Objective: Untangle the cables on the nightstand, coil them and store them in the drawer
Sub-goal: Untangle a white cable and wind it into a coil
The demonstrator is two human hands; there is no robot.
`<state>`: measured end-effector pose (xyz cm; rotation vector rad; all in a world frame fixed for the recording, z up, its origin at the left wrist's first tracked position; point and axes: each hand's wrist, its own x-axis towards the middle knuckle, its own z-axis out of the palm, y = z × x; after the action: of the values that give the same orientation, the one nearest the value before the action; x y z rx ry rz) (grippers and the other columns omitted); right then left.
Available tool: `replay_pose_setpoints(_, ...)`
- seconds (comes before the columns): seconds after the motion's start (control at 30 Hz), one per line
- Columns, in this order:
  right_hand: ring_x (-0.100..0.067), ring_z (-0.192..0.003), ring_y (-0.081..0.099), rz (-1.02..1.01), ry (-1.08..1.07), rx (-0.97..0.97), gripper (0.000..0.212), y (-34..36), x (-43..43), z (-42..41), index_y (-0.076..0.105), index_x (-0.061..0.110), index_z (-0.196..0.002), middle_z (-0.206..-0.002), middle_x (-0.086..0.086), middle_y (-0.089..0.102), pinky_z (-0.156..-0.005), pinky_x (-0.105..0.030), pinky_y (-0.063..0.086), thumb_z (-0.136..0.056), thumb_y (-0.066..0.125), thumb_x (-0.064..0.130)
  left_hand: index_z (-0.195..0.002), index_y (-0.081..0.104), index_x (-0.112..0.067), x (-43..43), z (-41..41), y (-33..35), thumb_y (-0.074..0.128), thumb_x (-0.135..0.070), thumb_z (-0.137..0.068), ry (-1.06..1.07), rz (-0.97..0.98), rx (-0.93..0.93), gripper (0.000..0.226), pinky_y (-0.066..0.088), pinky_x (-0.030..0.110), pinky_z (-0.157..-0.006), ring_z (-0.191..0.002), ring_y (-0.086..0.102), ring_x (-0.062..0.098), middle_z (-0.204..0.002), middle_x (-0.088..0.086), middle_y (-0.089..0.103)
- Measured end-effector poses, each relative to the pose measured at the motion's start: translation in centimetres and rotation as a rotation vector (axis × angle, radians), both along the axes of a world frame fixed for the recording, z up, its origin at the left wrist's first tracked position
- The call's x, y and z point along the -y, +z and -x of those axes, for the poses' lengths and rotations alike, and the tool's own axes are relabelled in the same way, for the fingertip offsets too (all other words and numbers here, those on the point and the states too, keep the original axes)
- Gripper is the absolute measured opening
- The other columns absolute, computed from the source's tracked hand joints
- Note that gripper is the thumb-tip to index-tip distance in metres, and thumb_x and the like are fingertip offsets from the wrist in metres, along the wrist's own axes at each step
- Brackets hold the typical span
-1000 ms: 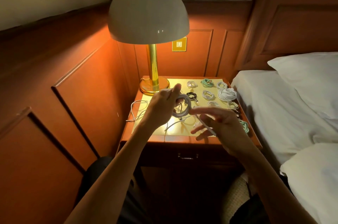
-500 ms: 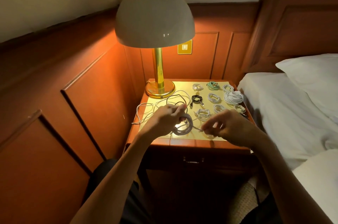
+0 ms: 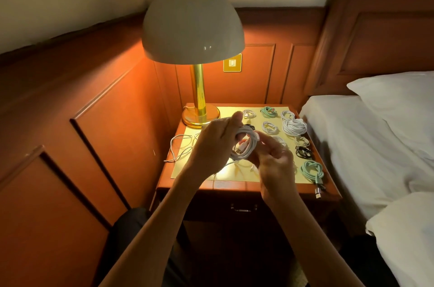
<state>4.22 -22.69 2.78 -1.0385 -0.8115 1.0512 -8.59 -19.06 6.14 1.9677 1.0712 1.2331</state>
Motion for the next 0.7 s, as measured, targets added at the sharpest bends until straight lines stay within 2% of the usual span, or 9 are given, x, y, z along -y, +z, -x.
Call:
replay_pose_setpoints(0.03,-0.022,-0.093,0.075,0.071,0.096,-0.232,0.022,0.4,0.0,0.0,0.069,0.008,-0.113,-0.101,-0.009,0.077,-0.076,-0.031,0.062,-0.099,0.054,0.004,-0.065,0.057,-0.019,0.1,-0.1,0.2,0.037,-0.035,-0.107,0.029,-0.019,-0.005,0.049,0.04,0.026,-0.053,-0.049,0.049,0.01,-0.054,-0.008,0.05)
replay_pose_setpoints(0.1,-0.025,-0.097,0.074,0.177,0.247,-0.473,0.026,1.0,-0.1,-0.1,0.066,0.004,-0.118,-0.11,-0.017,0.074,-0.076,-0.033,0.062,-0.1,0.048,0.004,-0.063,0.053,-0.027,0.2,-0.3,0.3,0.036,-0.037,-0.107,0.086,-0.062,-0.039,0.048,0.038,0.019,-0.053,-0.049,0.052,0.007,-0.053,-0.01,0.05)
replay_pose_setpoints(0.23,-0.024,-0.095,0.073,0.262,0.424,-0.597,0.028,0.7,-0.2,0.2,0.07,0.008,-0.118,-0.111,-0.016,0.073,-0.08,-0.035,0.061,-0.095,0.053,0.008,-0.07,0.061,-0.021,-0.4,-0.4,-0.5,0.035,-0.039,-0.106,0.219,-0.169,-0.09,0.047,0.045,0.015,-0.053,-0.054,0.06,0.007,-0.061,-0.008,0.059)
replay_pose_setpoints(0.3,-0.025,-0.103,0.068,0.268,0.473,-0.535,0.028,0.5,0.0,0.2,0.071,0.012,-0.116,-0.113,-0.012,0.073,-0.088,-0.037,0.055,-0.091,0.059,0.012,-0.076,0.067,-0.015,-0.7,-0.4,-0.9,0.034,-0.039,-0.105,0.276,-0.208,-0.108,0.05,0.048,0.012,-0.056,-0.057,0.062,0.004,-0.064,-0.006,0.062)
replay_pose_setpoints(0.4,-0.025,-0.107,0.06,0.278,0.525,-0.514,0.025,0.5,0.2,0.0,0.071,0.011,-0.111,-0.111,-0.008,0.072,-0.09,-0.037,0.045,-0.095,0.051,0.016,-0.076,0.068,-0.01,-1.2,-0.3,-1.2,0.036,-0.033,-0.107,0.347,-0.261,-0.144,0.05,0.045,0.005,-0.056,-0.053,0.056,-0.004,-0.063,-0.008,0.059)
replay_pose_setpoints(0.47,-0.027,-0.106,0.061,0.281,0.546,-0.576,0.032,0.6,0.3,-0.1,0.071,0.009,-0.113,-0.111,-0.011,0.071,-0.09,-0.039,0.046,-0.096,0.048,0.024,-0.076,0.068,-0.009,-1.3,-0.3,-1.4,0.037,-0.031,-0.107,0.367,-0.308,-0.168,0.049,0.044,0.003,-0.056,-0.051,0.053,-0.007,-0.063,-0.009,0.059)
replay_pose_setpoints(0.53,-0.027,-0.108,0.063,0.275,0.533,-0.458,0.029,0.9,0.2,-0.1,0.074,0.014,-0.113,-0.114,-0.01,0.072,-0.09,-0.039,0.049,-0.095,0.057,0.03,-0.077,0.069,-0.009,-1.4,-0.4,-1.6,0.037,-0.032,-0.106,0.342,-0.315,-0.176,0.049,0.044,0.003,-0.054,-0.051,0.054,-0.006,-0.063,-0.008,0.06)
replay_pose_setpoints(0.6,-0.025,-0.107,0.065,0.246,0.495,-0.294,0.026,1.0,0.0,-0.1,0.073,0.015,-0.117,-0.114,-0.008,0.073,-0.086,-0.035,0.054,-0.092,0.067,0.019,-0.077,0.068,-0.01,-1.7,-0.3,-1.6,0.037,-0.033,-0.106,0.309,-0.286,-0.176,0.049,0.045,0.006,-0.053,-0.053,0.059,-0.001,-0.064,-0.007,0.061)
replay_pose_setpoints(0.7,-0.027,-0.099,0.072,0.176,0.412,-0.202,0.03,1.4,0.1,-0.1,0.07,0.007,-0.118,-0.11,-0.012,0.075,-0.082,-0.036,0.06,-0.088,0.07,0.007,-0.074,0.065,-0.013,-2.3,-0.2,-0.6,0.036,-0.034,-0.107,0.301,-0.272,-0.214,0.048,0.043,0.007,-0.054,-0.055,0.059,0.002,-0.063,-0.007,0.059)
